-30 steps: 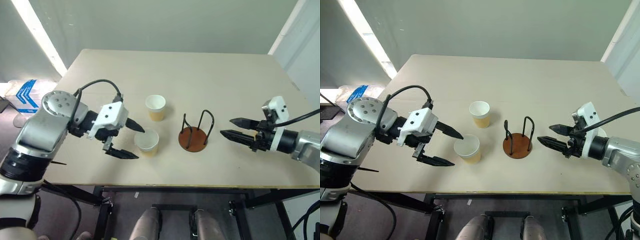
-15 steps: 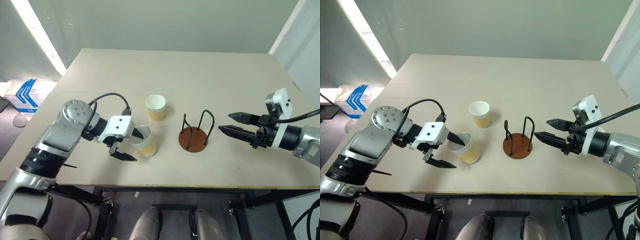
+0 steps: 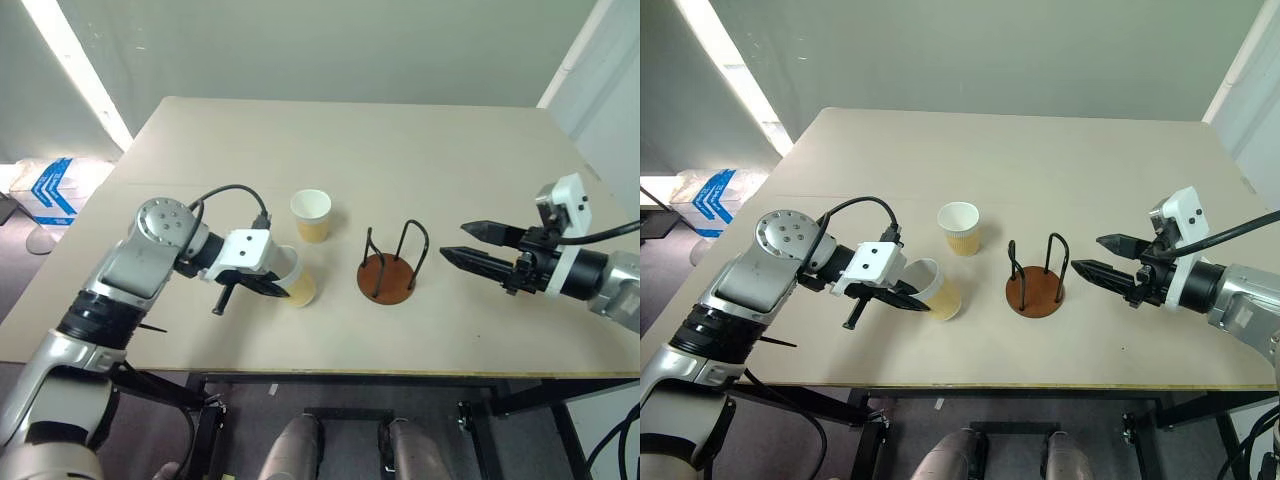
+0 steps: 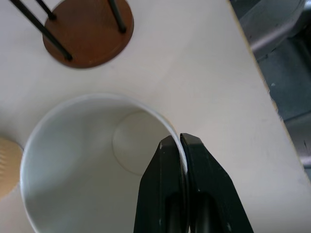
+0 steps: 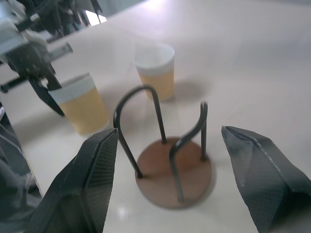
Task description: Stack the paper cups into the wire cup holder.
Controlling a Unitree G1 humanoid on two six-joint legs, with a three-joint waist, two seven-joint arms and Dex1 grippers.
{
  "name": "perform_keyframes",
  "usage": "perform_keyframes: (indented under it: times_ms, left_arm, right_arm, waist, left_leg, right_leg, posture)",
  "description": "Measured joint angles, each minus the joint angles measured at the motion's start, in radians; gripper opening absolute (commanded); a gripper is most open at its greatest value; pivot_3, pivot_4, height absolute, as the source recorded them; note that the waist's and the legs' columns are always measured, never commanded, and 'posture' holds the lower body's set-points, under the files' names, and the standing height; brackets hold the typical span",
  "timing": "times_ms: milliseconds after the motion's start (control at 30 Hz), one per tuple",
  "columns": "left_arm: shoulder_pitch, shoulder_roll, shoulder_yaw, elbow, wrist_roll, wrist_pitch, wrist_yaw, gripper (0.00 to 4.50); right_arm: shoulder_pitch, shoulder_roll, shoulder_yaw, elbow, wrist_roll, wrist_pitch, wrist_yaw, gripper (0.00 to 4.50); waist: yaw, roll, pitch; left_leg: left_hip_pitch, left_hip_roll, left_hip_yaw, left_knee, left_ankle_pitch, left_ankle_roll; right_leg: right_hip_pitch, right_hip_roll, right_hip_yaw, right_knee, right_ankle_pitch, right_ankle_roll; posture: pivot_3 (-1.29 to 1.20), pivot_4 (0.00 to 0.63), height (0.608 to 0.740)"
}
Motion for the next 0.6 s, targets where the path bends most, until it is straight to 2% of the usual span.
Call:
perform_keyframes:
  times_ms: [233, 333, 600]
  left_arm:
    - [-0.175, 0.023, -0.044, 0.018, -0.159, 0.044, -0.003, 0.02]
    - [-0.277, 0.023, -0.076, 0.046, -0.229, 0.068, -0.005, 0.02]
    - [-0.559, -0.044, -0.254, 0.223, -0.355, 0.033, -0.007, 0.02]
  right_arm:
    - [0.085, -0.021, -0.013, -0.034, -0.034, -0.136, 0.079, 3.60]
    - [0.150, -0.041, -0.013, -0.047, -0.040, -0.167, 0.141, 3.60]
    - [0.289, -0.098, -0.035, -0.113, -0.071, -0.242, 0.263, 3.60]
  waist:
    - [0.003, 0.000, 0.000]
    - [0.004, 0.000, 0.000]
    - [0.007, 0.000, 0.000]
  left_leg:
    - [-0.005, 0.000, 0.000, 0.005, -0.002, 0.000]
    - [-0.006, 0.000, 0.000, 0.009, -0.010, -0.007]
    - [-0.007, -0.001, 0.001, 0.011, -0.012, -0.007]
  right_leg:
    - [-0.002, 0.000, -0.001, 0.000, 0.000, 0.001]
    - [-0.001, 0.000, 0.000, 0.000, 0.001, 0.002]
    - [0.000, -0.001, 0.000, -0.004, 0.002, 0.007]
  posture:
    - [0.00, 0.150, 0.740]
    - [0.00, 0.150, 0.740]
    - [0.00, 0.150, 0.740]
